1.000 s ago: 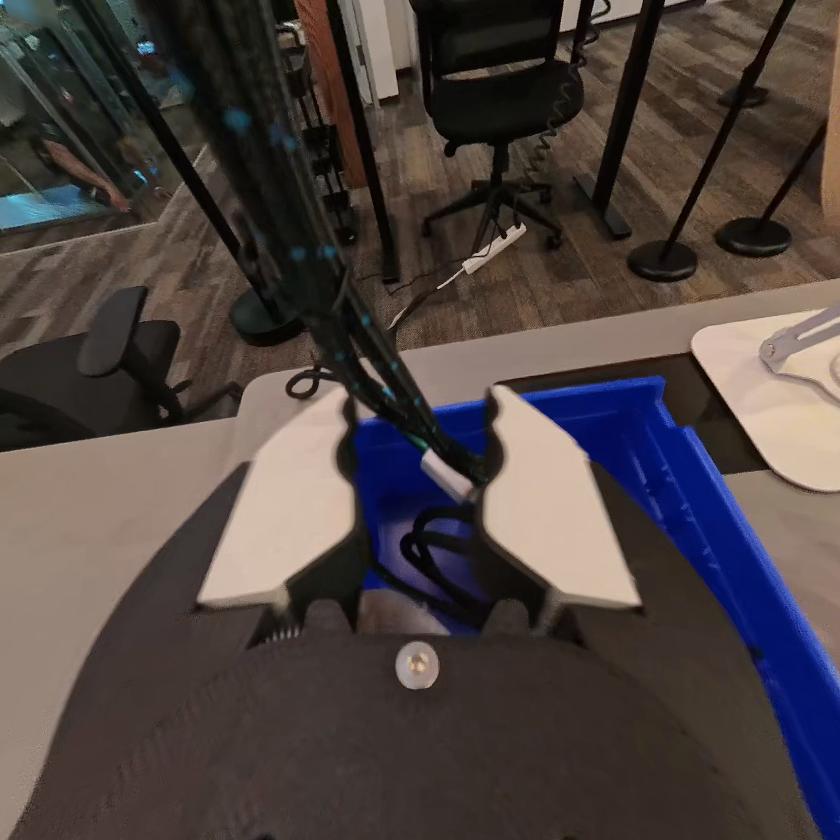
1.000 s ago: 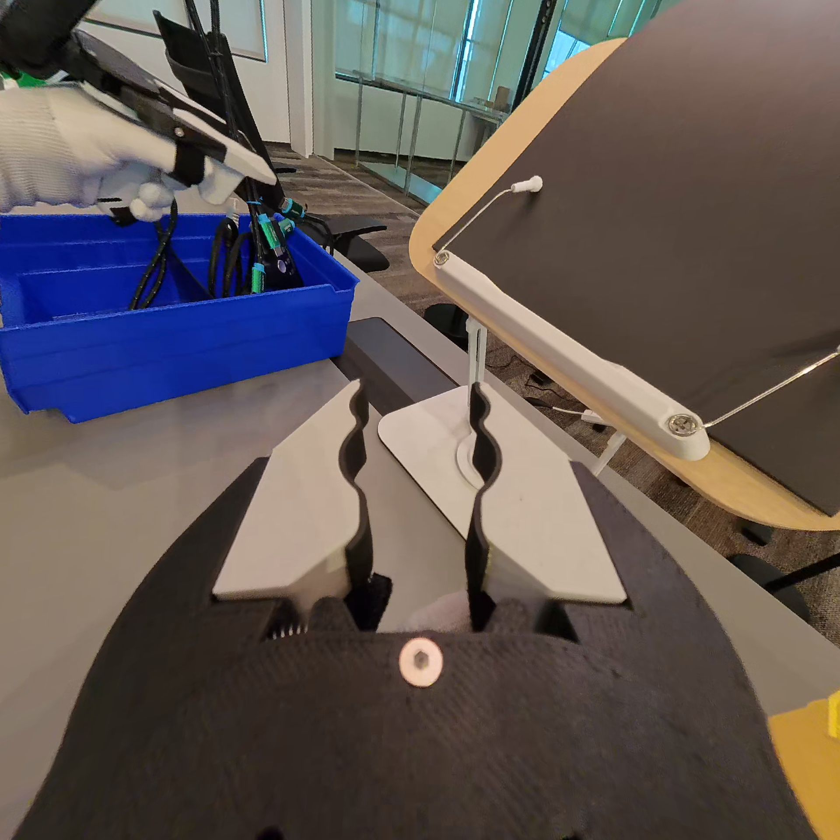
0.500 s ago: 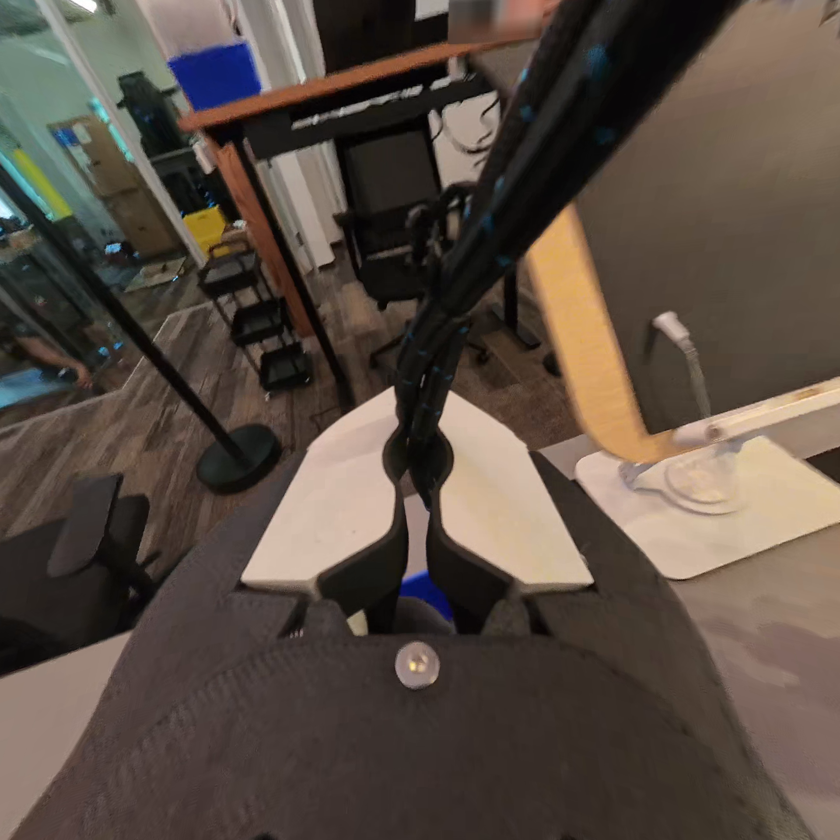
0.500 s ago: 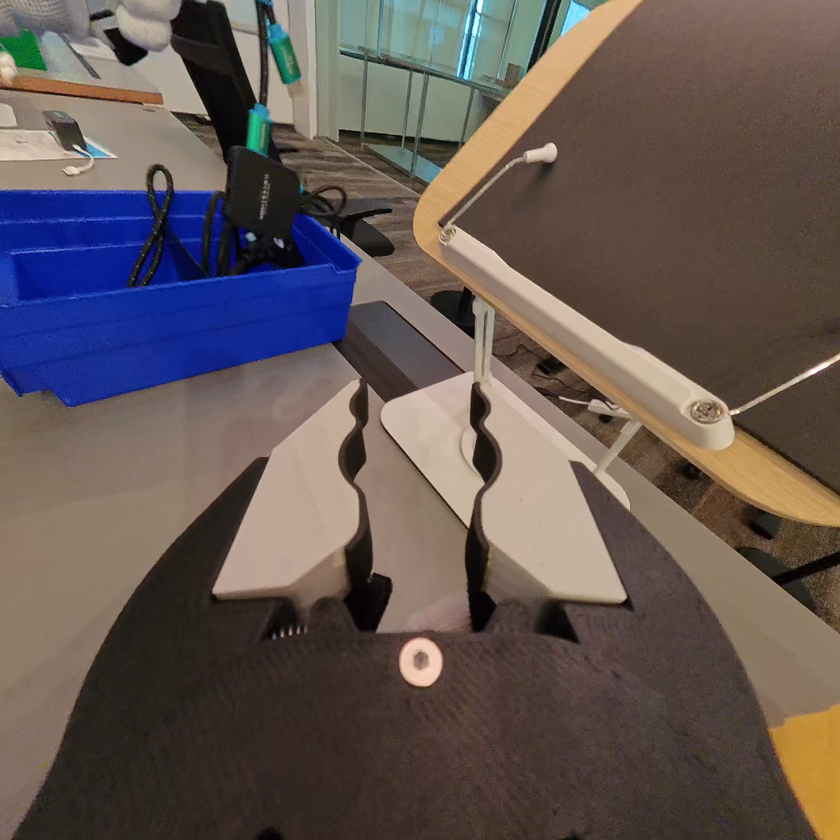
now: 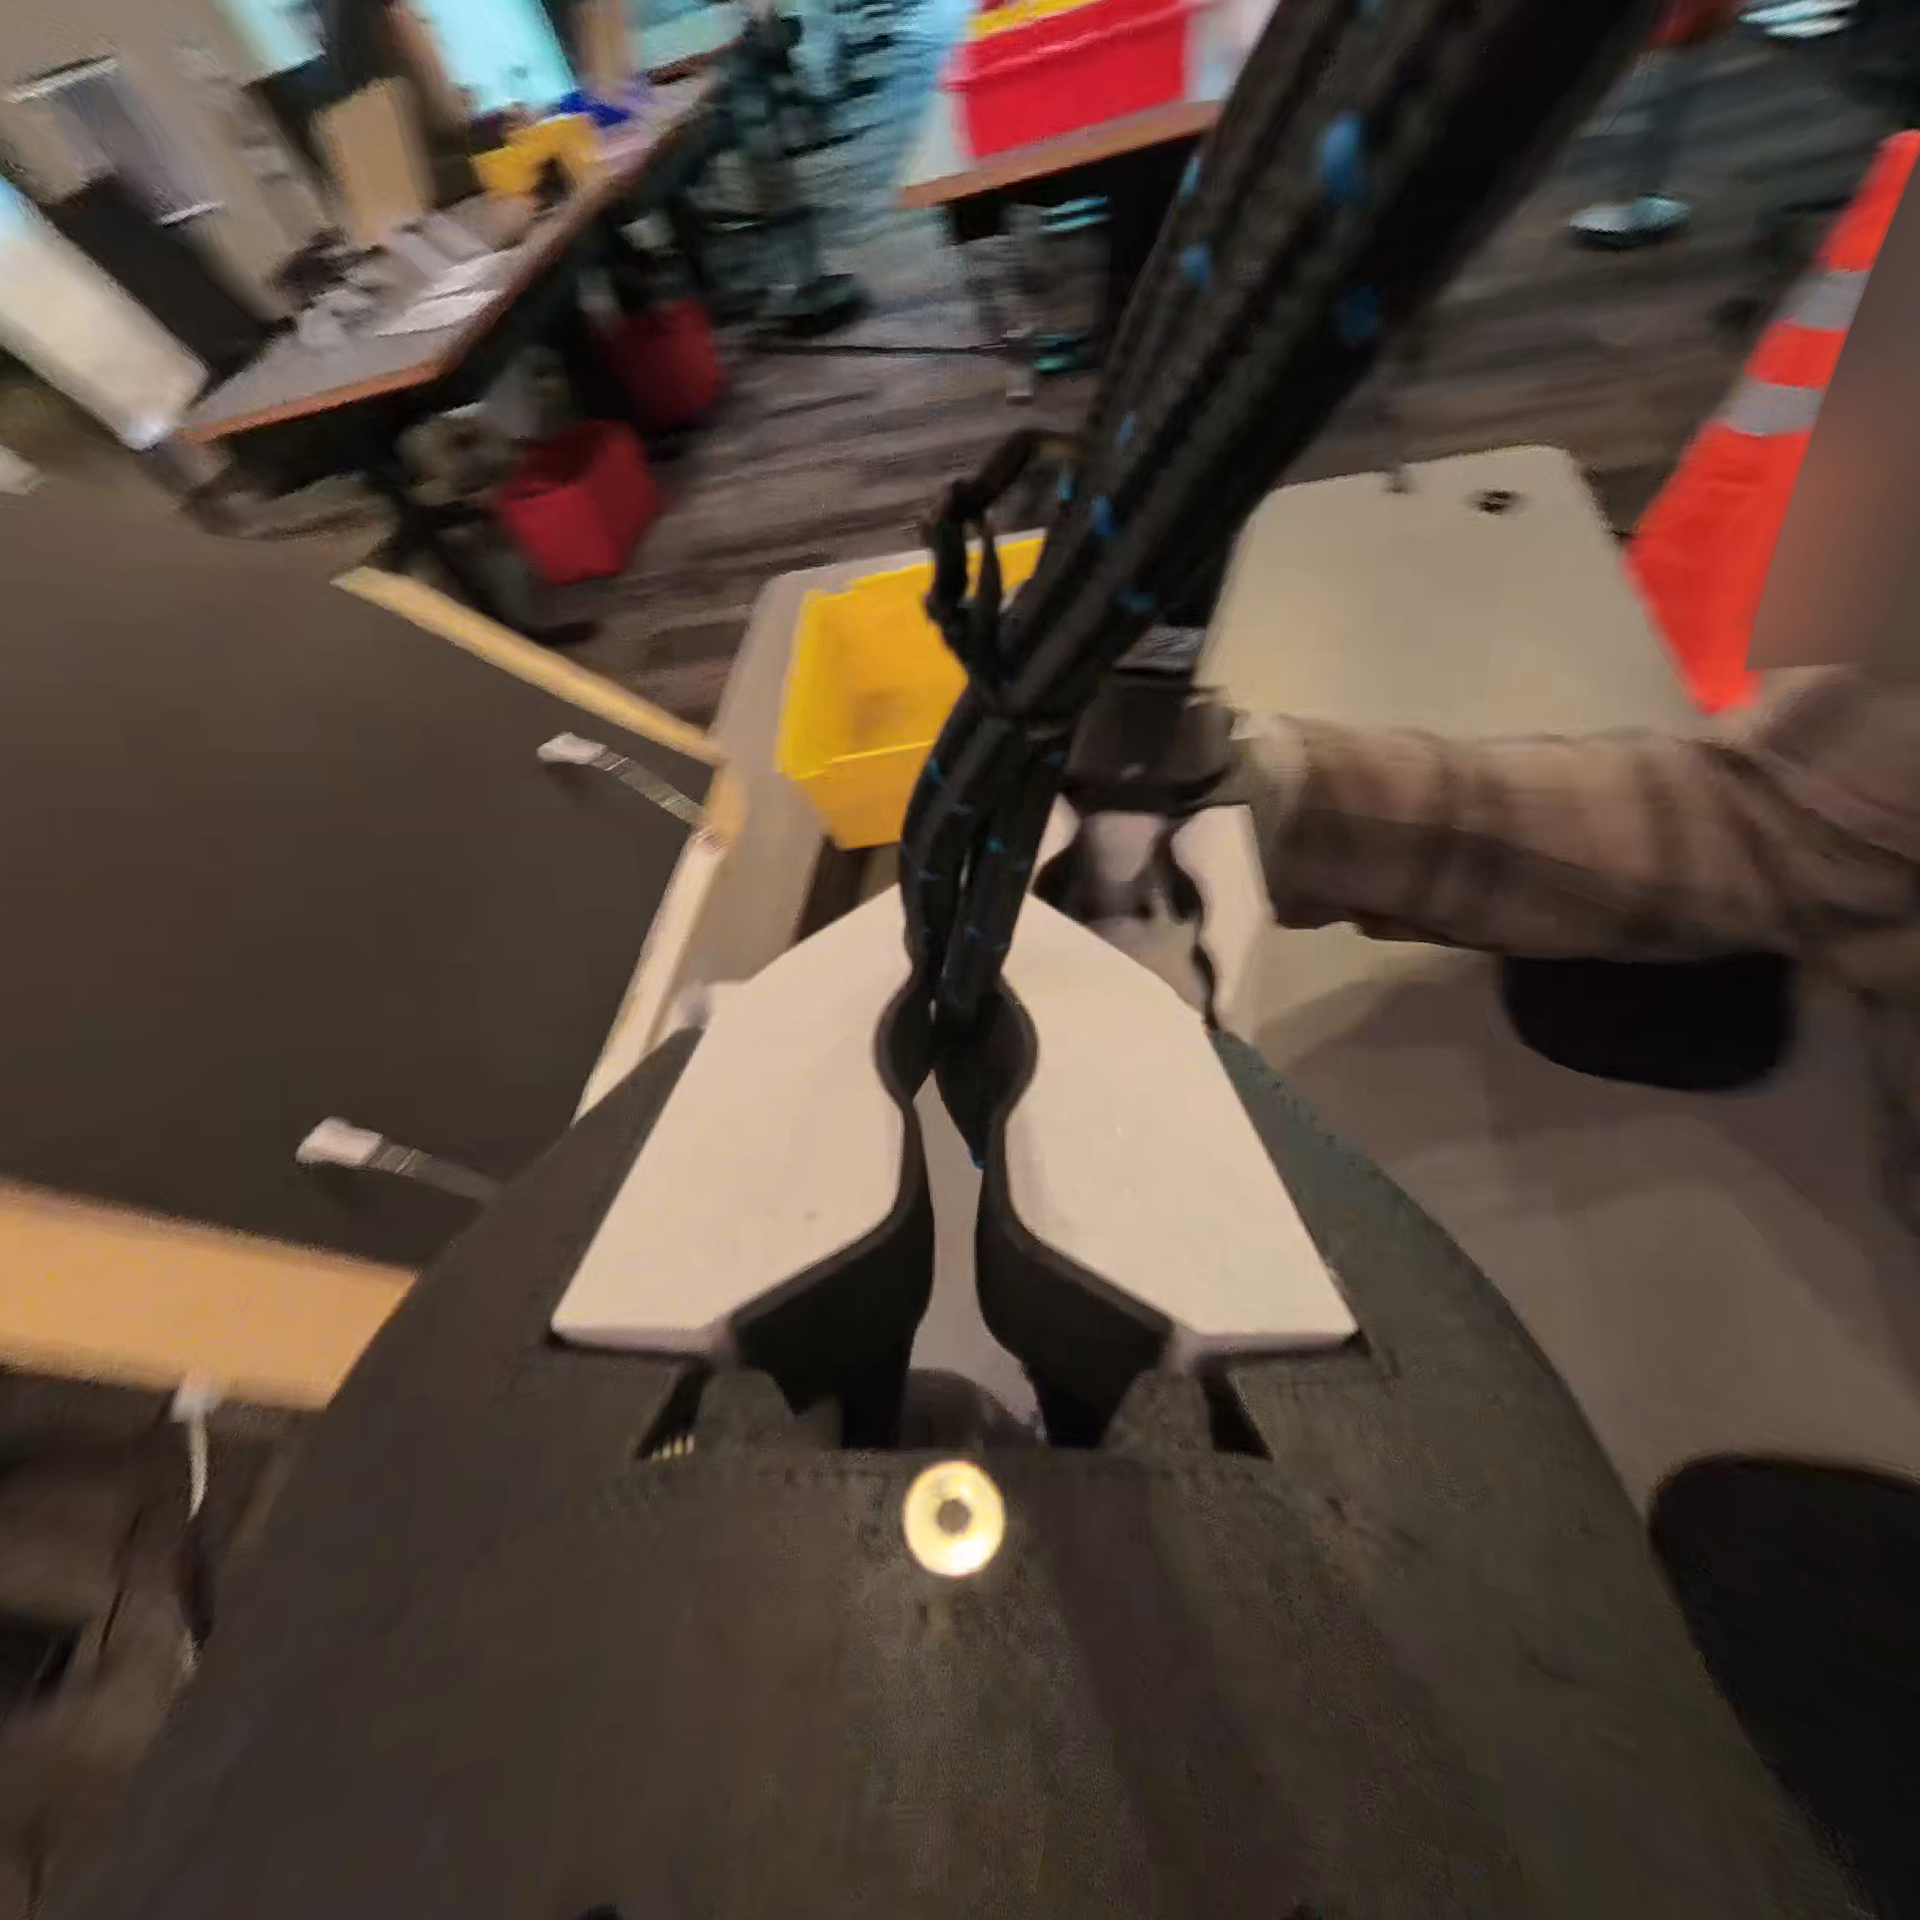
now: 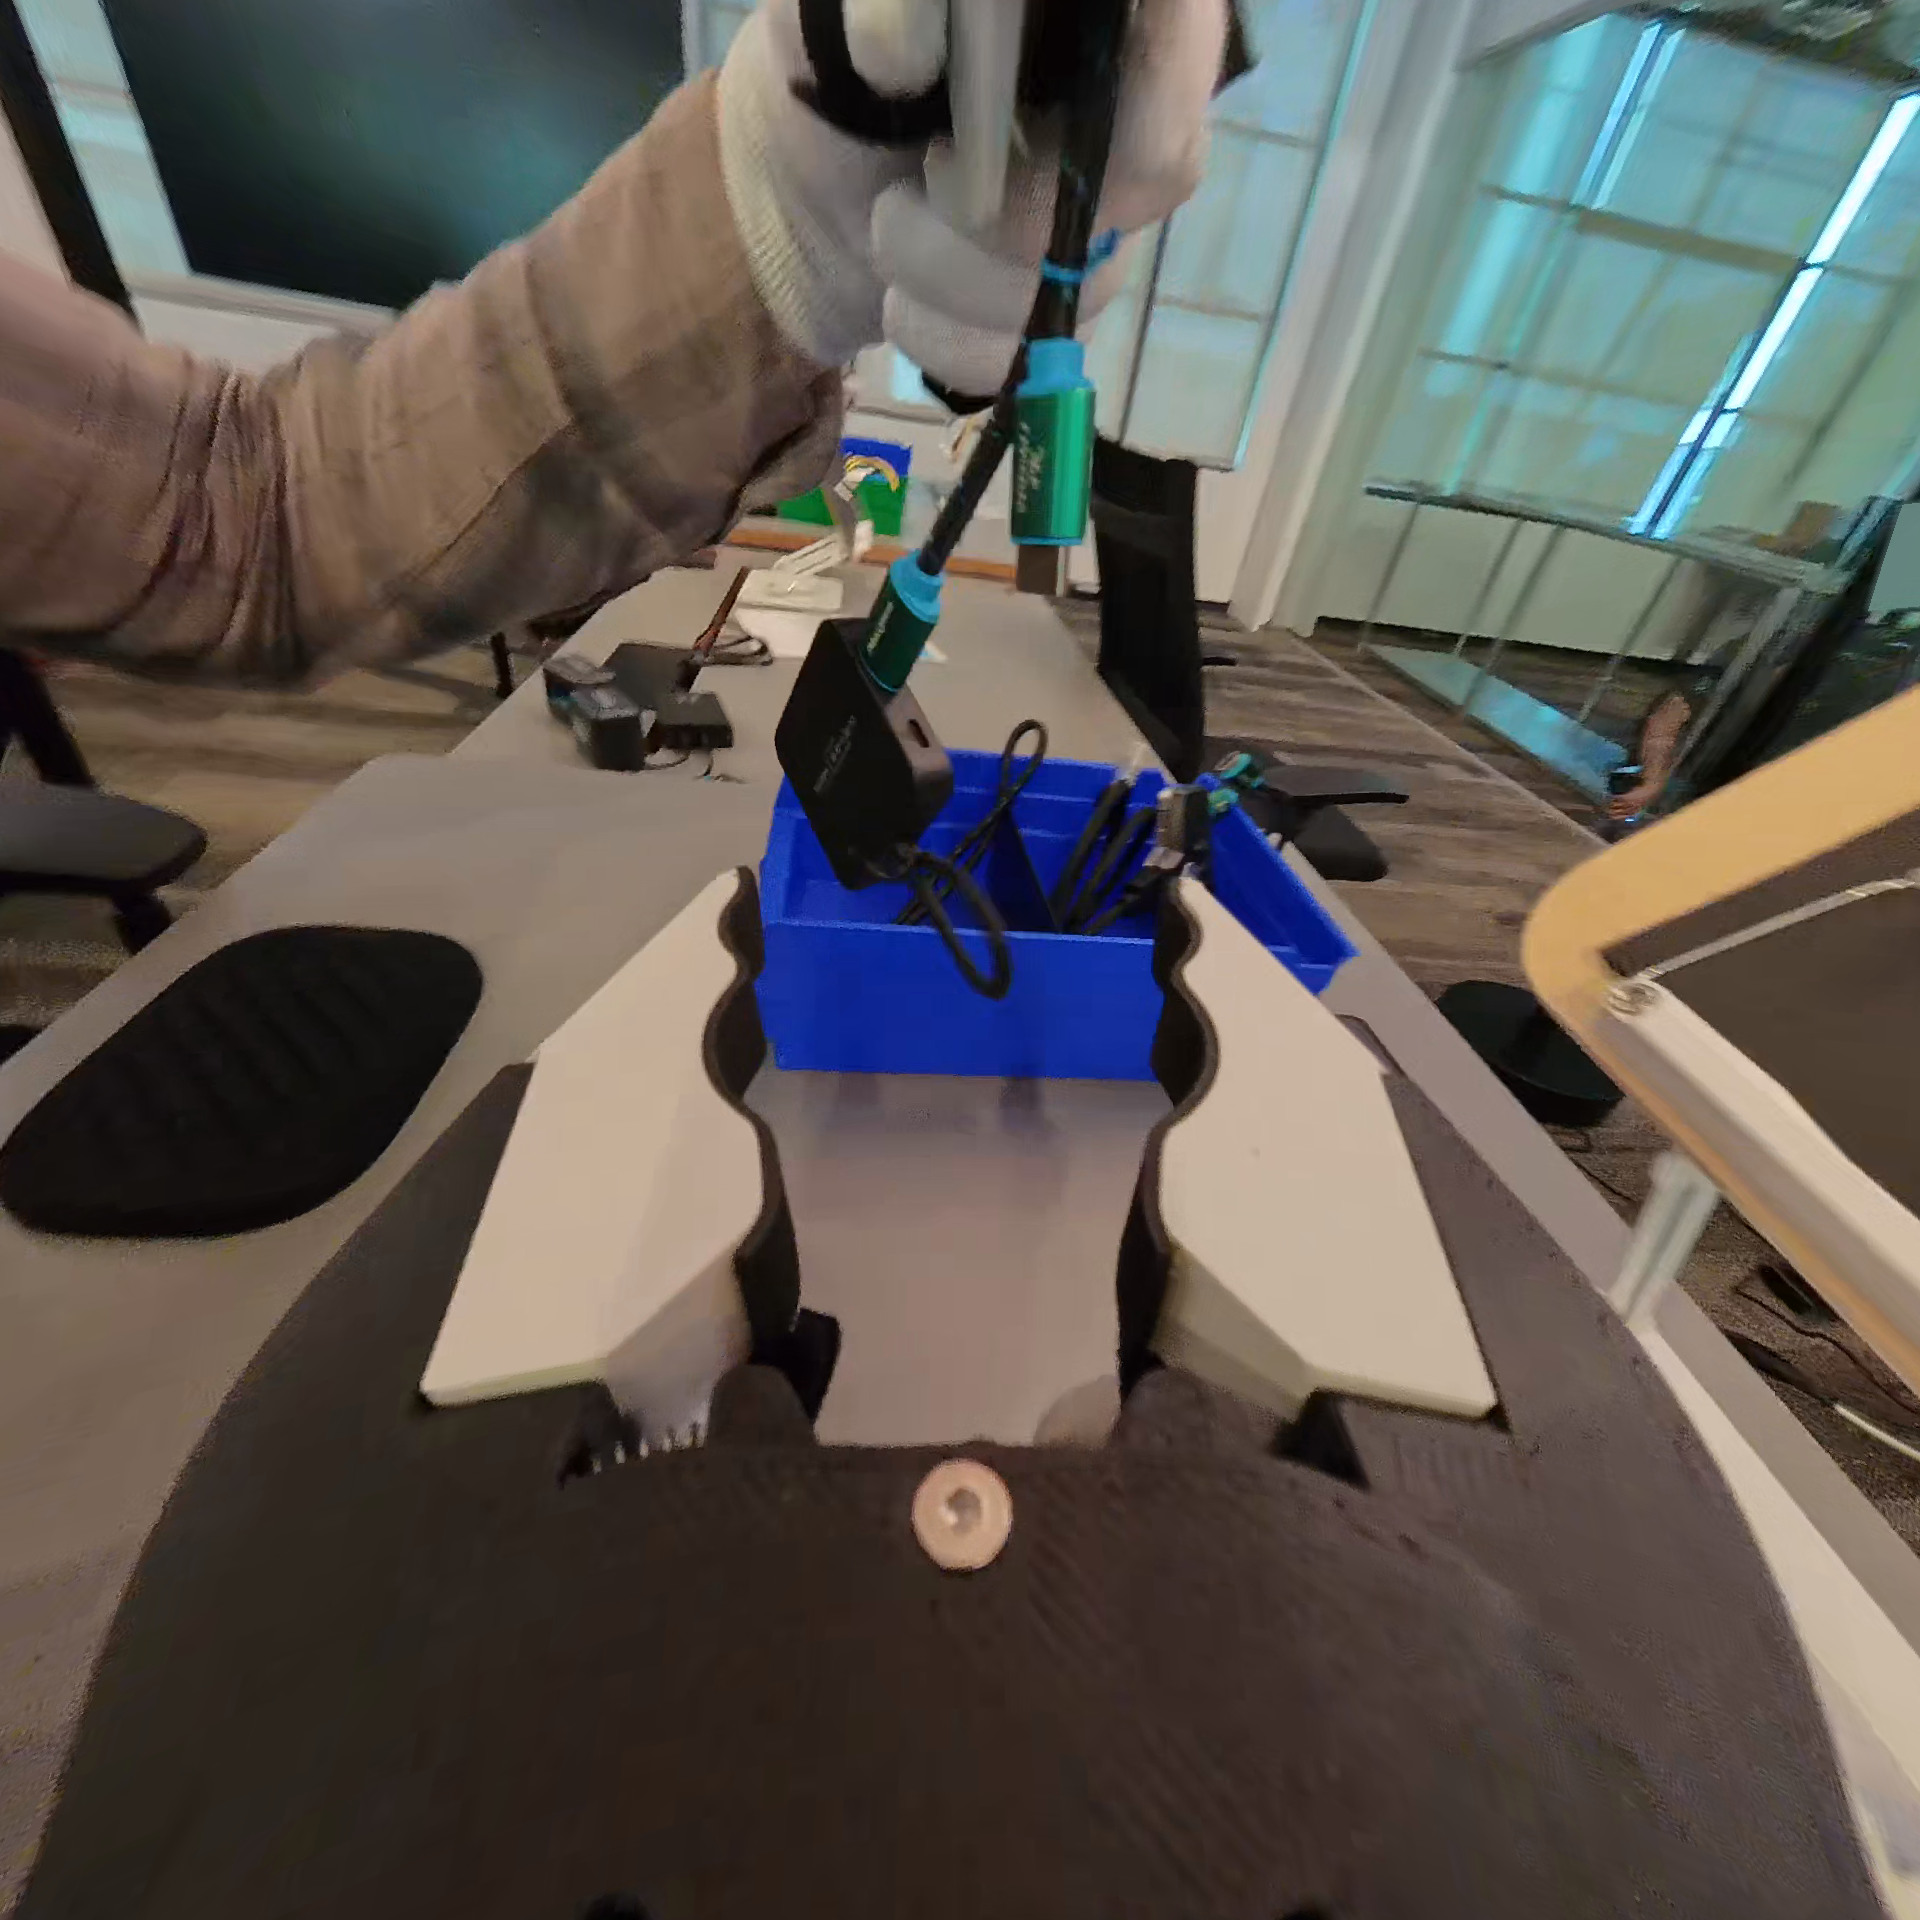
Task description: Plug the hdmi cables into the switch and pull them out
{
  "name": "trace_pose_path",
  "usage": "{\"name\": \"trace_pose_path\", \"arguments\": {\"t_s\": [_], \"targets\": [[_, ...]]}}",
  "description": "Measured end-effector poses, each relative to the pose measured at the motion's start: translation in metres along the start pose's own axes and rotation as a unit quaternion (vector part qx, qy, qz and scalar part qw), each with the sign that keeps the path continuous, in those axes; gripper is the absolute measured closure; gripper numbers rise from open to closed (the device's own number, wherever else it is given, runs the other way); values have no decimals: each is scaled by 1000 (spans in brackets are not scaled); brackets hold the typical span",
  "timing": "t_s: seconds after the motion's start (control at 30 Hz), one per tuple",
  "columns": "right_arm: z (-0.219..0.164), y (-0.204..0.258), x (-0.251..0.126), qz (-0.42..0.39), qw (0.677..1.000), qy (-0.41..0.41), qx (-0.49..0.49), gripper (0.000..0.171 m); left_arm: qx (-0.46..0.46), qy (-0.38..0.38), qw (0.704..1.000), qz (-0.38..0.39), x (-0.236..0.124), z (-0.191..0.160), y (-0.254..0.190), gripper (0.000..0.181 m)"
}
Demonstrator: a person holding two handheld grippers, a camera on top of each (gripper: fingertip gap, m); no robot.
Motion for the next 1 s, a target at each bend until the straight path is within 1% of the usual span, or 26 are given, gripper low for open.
{"name": "trace_pose_path", "arguments": {"t_s": [0.07,0.13,0.17,0.23,0.27,0.3,0.33,0.37,0.4,0.47,0.5,0.53,0.57,0.6,0.63,0.67,0.7,0.77,0.87,0.9,1.0], "targets": [[-4,9,10,32,999,25,-8,95,11,0,998,-62,16,12,-14,177],[-9,19,21,72,996,50,-11,100,25,1,993,-114,32,22,-25,178],[-12,23,28,83,995,61,-17,102,27,1,991,-132,40,26,-28,177],[-17,29,41,105,992,73,-22,110,30,7,987,-161,58,31,-33,177],[-19,32,48,121,990,72,-21,116,32,9,985,-169,66,32,-35,177],[-20,35,53,141,988,66,-16,126,32,14,984,-177,73,32,-35,177],[-22,37,57,155,986,59,-11,147,33,21,983,-182,81,31,-35,177],[-23,36,61,161,986,51,-6,160,34,29,982,-185,87,29,-34,177],[-25,33,63,164,986,43,1,160,33,33,981,-186,92,27,-33,177],[-28,27,64,160,987,23,20,160,29,40,986,-158,100,23,-24,177],[-27,22,65,150,988,12,34,160,29,46,991,-124,103,21,-17,175],[-25,18,64,144,988,-3,52,160,33,54,994,-91,104,19,-11,161],[-23,13,62,139,987,-25,71,161,36,56,996,-60,102,20,-6,139],[-20,7,59,129,986,-49,89,160,45,58,997,-21,98,21,0,129],[-17,1,55,118,985,-71,108,159,61,52,997,15,91,24,2,114],[-14,-5,51,106,982,-92,128,160,77,39,995,49,82,28,3,109],[-11,-11,46,95,978,-111,149,159,100,39,990,92,71,31,2,110],[-6,-23,36,68,970,-145,186,156,156,60,975,145,53,32,-9,105],[-2,-37,24,15,959,-175,222,155,241,145,937,209,47,19,-32,93],[-1,-41,22,-6,955,-180,234,155,270,182,919,221,51,10,-39,87],[3,-44,20,-28,945,-199,259,155,345,288,858,250,65,-23,-48,74]]}}
Point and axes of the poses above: each gripper's, where its closed fingertips meet, x out along the fingers, z out of its top, y = z × x across the jaws, the point moved 8 cm from there along -x, back along the fingers, and after that the axes turned 10 degrees about x, right-handed, at the moved point
